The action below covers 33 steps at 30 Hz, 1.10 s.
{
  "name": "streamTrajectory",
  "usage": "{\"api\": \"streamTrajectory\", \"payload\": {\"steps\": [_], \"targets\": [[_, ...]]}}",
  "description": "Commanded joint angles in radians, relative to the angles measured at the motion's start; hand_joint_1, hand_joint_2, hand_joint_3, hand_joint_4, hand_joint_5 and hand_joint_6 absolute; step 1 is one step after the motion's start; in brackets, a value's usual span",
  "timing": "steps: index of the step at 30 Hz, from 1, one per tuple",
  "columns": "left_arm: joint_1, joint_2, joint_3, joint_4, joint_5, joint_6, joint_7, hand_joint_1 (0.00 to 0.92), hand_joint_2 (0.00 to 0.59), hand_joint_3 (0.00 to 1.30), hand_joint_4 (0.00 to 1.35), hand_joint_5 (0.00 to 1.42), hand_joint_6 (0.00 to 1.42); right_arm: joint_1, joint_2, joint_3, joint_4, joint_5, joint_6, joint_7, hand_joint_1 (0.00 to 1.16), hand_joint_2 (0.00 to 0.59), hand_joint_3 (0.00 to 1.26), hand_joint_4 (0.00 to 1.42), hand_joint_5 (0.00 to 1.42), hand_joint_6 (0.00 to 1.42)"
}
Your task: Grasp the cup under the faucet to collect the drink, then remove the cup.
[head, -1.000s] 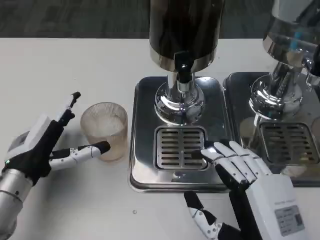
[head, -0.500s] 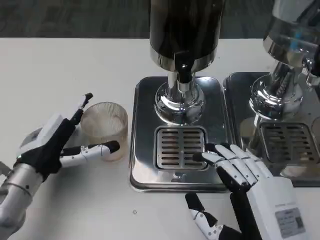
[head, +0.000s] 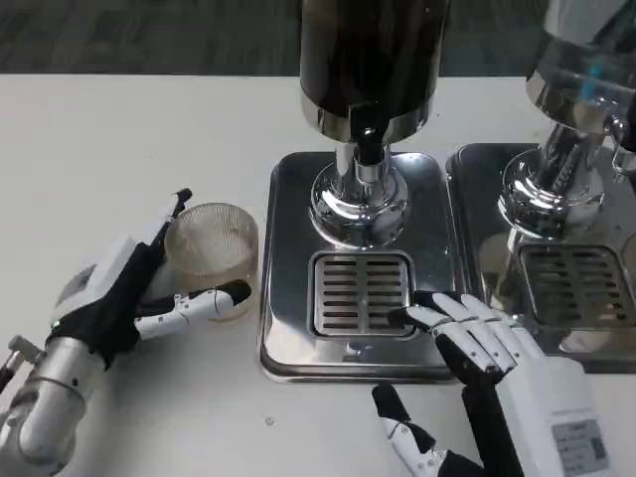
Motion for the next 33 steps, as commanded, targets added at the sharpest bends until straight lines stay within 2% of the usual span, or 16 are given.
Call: {"api": "streamTrajectory", "payload": {"steps": [1, 6, 9, 11, 16, 19, 27, 33], "targets": [[0.009, -0.015, -0.015, 0.016, -0.001, -0.022, 0.018, 0.283, 0.054, 0.01, 0.02, 0.21, 0.21, 0.01, 0.001, -0.003, 0.002, 0.011, 0.009, -0.003, 0.47, 0.387, 0.37, 0.25, 0.21, 0.24], [0.007, -0.023, -0.013, 0.026, -0.01, -0.034, 0.017, 0.288, 0.065, 0.04, 0.07, 0.26, 0.26, 0.009, 0.0, -0.006, 0.005, 0.02, 0.01, 0.001, 0.47, 0.38, 0.37, 0.26, 0.21, 0.25], [0.008, -0.028, -0.013, 0.029, -0.013, -0.041, 0.026, 0.301, 0.081, 0.11, 0.14, 0.33, 0.33, 0.007, 0.0, -0.008, 0.007, 0.024, 0.01, 0.002, 0.48, 0.379, 0.37, 0.27, 0.22, 0.25], [0.009, -0.03, -0.014, 0.031, -0.017, -0.044, 0.027, 0.321, 0.092, 0.18, 0.21, 0.41, 0.42, 0.006, 0.0, -0.008, 0.008, 0.026, 0.009, 0.001, 0.48, 0.378, 0.37, 0.27, 0.22, 0.25], [0.01, -0.036, -0.021, 0.036, -0.021, -0.045, 0.034, 0.368, 0.127, 0.37, 0.43, 0.67, 0.83, 0.005, -0.002, -0.008, 0.003, 0.037, 0.003, 0.005, 0.48, 0.378, 0.38, 0.28, 0.22, 0.25], [0.01, -0.04, -0.022, 0.037, -0.022, -0.046, 0.04, 0.374, 0.132, 0.43, 0.5, 0.75, 0.92, 0.005, -0.004, -0.01, 0.001, 0.044, 0.001, 0.008, 0.48, 0.378, 0.38, 0.29, 0.22, 0.25], [0.021, -0.044, -0.026, 0.031, -0.019, -0.06, 0.097, 0.393, 0.128, 0.56, 0.66, 0.93, 1.13, 0.002, -0.011, -0.013, 0.003, 0.065, -0.005, 0.02, 0.49, 0.394, 0.38, 0.31, 0.24, 0.25], [0.034, -0.032, -0.021, 0.014, -0.026, -0.095, 0.134, 0.397, 0.121, 0.59, 0.69, 0.97, 1.19, 0.004, -0.011, -0.012, 0.009, 0.078, -0.007, 0.023, 0.48, 0.394, 0.38, 0.32, 0.24, 0.27]]}}
